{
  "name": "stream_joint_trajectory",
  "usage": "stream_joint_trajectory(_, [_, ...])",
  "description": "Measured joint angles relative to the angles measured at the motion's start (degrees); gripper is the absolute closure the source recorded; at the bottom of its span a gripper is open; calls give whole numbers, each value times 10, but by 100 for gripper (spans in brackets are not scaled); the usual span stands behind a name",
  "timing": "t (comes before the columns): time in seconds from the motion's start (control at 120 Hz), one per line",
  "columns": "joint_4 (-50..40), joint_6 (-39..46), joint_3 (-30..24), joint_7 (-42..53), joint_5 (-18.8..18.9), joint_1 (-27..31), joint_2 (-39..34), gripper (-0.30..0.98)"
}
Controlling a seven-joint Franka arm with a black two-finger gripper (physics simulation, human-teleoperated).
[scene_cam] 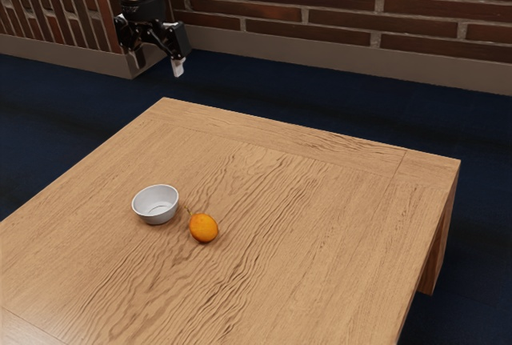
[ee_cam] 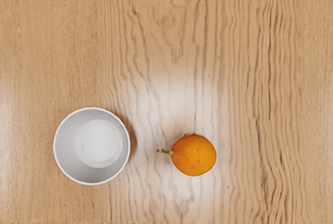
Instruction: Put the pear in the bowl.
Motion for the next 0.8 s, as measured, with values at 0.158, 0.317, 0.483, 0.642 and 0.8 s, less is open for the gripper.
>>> stream_joint_trajectory(0.158, [0,-3,1,-7,0,0,0,0])
stream_joint_trajectory(0.317, [-1,-9,1,-11,-9,3,-3,0])
stream_joint_trajectory(0.483, [-65,3,-17,0,-12,-4,-15,0])
stream_joint_trajectory(0.642, [-195,84,-19,14,-12,-3,-14,0])
stream_joint_trajectory(0.8, [-270,180,-19,36,-13,-3,0,0])
